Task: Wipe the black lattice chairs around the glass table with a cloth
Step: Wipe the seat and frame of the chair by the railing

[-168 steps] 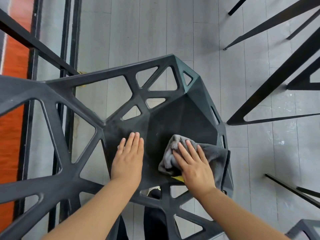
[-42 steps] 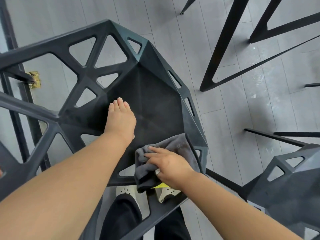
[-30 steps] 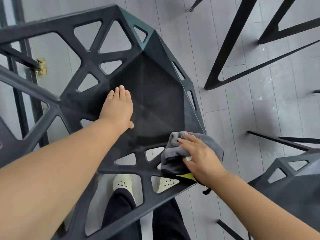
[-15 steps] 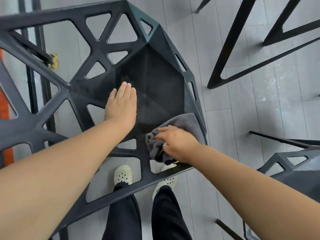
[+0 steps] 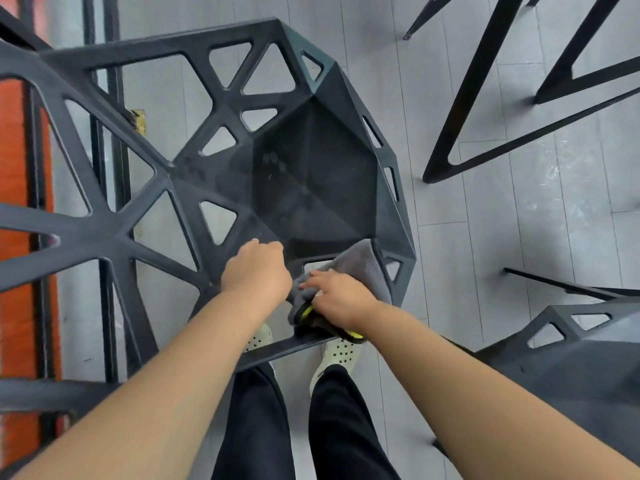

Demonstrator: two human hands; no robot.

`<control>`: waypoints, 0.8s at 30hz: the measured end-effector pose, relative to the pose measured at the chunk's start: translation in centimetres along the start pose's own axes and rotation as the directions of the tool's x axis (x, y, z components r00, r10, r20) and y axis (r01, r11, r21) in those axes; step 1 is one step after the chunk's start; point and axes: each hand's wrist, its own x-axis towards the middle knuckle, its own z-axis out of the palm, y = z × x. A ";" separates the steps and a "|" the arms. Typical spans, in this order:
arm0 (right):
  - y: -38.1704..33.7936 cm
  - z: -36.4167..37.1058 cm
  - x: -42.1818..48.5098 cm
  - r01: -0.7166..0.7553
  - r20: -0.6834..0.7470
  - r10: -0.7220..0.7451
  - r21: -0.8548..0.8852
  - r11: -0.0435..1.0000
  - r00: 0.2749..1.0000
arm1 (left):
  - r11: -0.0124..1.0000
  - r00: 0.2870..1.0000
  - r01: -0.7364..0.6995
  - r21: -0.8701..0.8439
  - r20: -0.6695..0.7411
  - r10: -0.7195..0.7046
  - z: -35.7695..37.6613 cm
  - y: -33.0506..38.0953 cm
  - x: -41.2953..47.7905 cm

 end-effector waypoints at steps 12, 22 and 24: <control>-1.7 -2.4 -5.4 -0.050 0.181 -0.019 0.371 0.927 0.983 | 0.993 0.983 -0.002 -0.115 -0.182 -0.019 0.4 -1.5 -6.0; 2.5 -2.3 -8.7 -0.078 -0.071 0.089 0.148 0.986 0.993 | 0.994 0.991 -0.015 -0.110 -0.133 0.000 0.9 0.2 -6.6; 4.0 -3.2 -9.8 -0.069 -0.128 0.074 0.039 0.997 0.989 | 0.994 0.994 -0.052 -0.098 -0.102 0.041 1.3 0.7 -6.6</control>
